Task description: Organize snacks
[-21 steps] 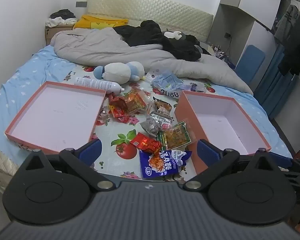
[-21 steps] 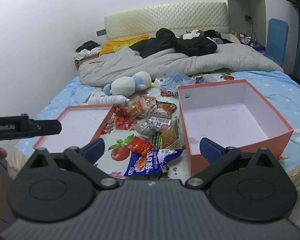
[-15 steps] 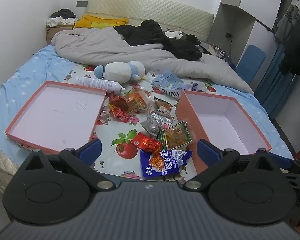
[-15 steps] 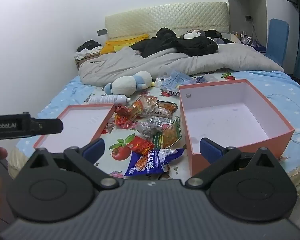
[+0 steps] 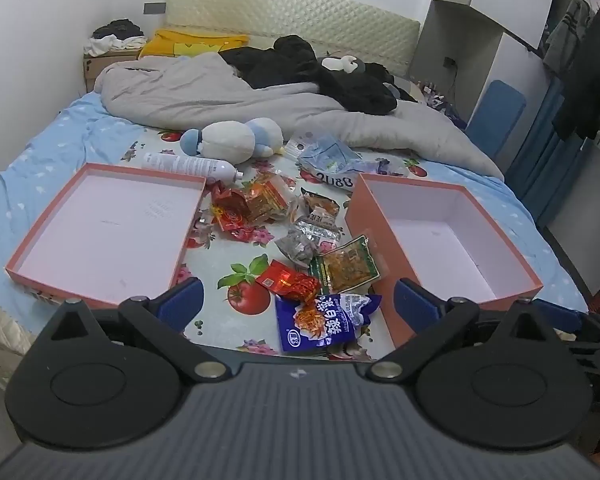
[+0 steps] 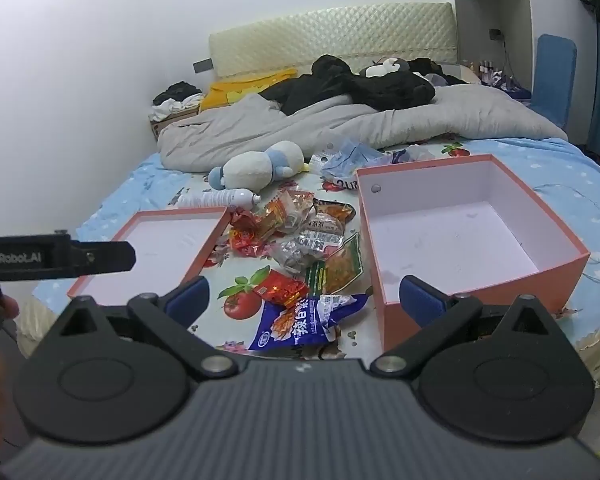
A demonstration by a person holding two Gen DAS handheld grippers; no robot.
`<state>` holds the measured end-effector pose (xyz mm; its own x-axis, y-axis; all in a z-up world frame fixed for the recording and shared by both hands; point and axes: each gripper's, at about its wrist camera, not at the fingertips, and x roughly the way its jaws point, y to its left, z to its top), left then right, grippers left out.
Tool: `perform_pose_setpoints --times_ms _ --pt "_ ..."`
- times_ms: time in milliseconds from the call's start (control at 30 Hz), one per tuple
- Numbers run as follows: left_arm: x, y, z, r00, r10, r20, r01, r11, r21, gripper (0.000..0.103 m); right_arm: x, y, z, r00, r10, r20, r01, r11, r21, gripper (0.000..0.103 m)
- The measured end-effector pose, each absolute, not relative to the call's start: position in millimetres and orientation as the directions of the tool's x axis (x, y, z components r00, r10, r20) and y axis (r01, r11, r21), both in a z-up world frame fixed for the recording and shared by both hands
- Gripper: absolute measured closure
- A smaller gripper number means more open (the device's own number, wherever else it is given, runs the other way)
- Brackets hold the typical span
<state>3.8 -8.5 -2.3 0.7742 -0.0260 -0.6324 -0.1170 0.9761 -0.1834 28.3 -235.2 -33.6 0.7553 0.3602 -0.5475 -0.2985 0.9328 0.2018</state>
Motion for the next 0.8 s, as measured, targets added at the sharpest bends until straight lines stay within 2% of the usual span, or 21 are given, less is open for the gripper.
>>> perform_pose_setpoints --times_ms 800 --pt "4.9 -12.2 -9.6 0.775 -0.011 -0.631 -0.131 0.975 -0.178 0.0 21.4 -238.0 -38.6 0.748 0.371 -0.551 -0.296 0.929 0.223 0.0"
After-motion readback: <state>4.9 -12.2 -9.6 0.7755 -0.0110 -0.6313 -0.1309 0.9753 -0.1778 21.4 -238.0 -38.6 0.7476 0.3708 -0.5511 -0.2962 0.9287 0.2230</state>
